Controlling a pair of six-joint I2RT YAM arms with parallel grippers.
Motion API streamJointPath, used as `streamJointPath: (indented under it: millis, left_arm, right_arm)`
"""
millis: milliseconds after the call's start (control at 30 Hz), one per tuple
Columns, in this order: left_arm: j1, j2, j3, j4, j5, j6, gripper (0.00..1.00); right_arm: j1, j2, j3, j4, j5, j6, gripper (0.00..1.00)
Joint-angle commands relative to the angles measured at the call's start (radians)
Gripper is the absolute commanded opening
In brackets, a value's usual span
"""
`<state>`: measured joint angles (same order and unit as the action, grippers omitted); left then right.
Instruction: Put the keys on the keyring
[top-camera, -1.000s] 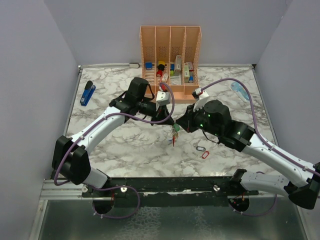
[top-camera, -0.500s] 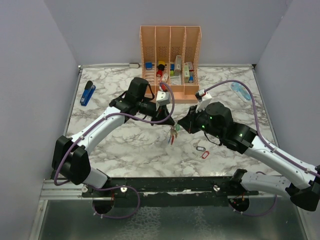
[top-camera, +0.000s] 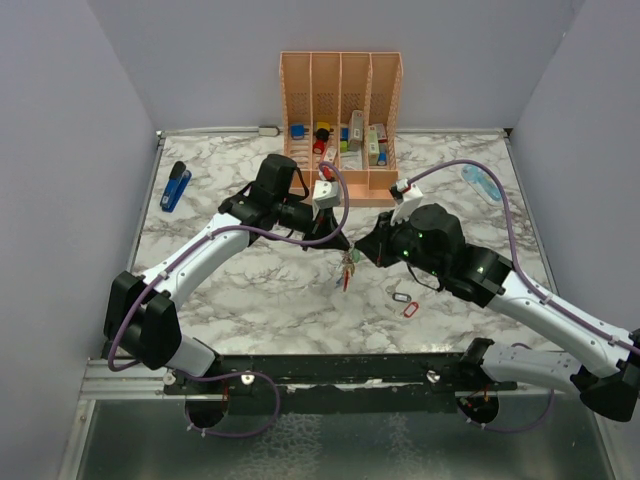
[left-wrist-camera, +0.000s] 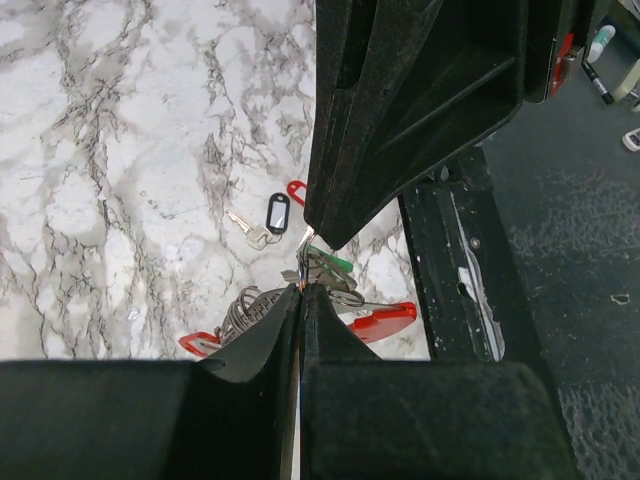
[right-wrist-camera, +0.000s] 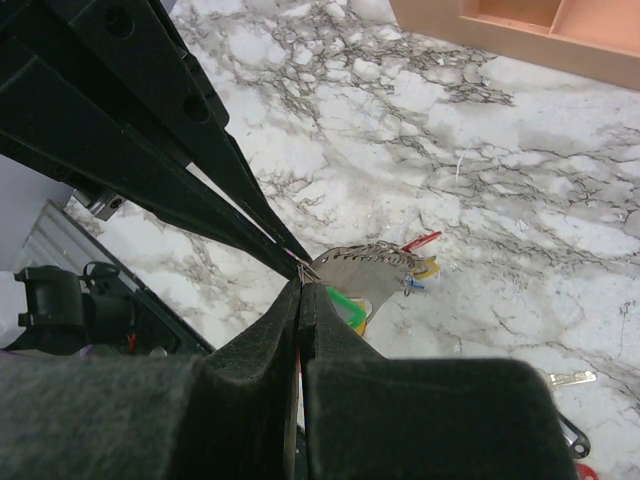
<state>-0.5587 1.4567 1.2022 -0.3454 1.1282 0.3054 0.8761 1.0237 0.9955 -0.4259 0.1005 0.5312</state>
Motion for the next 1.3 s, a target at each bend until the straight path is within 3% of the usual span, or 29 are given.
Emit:
streamJointPath:
  millis: [0, 567, 1267]
  left_arm:
    - [-0.008, -0.034, 0.031, 0.029, 0.036, -0.027, 0.0]
    - [-0.012, -0.027, 0.054, 0.035, 0.048, -0.06, 0.0]
    - [-0.023, -0.019, 0.069, 0.075, 0.074, -0.111, 0.0]
  right_arm:
    - [0.003, 0.006, -0.003, 0.009, 0.03, 0.016, 0.01]
    - [0.003, -0.058, -0.04, -0.065, 0.073, 0.089, 0.01]
    - [0.003, -0.025, -0.066, -0.007, -0.044, 0.113, 0.01]
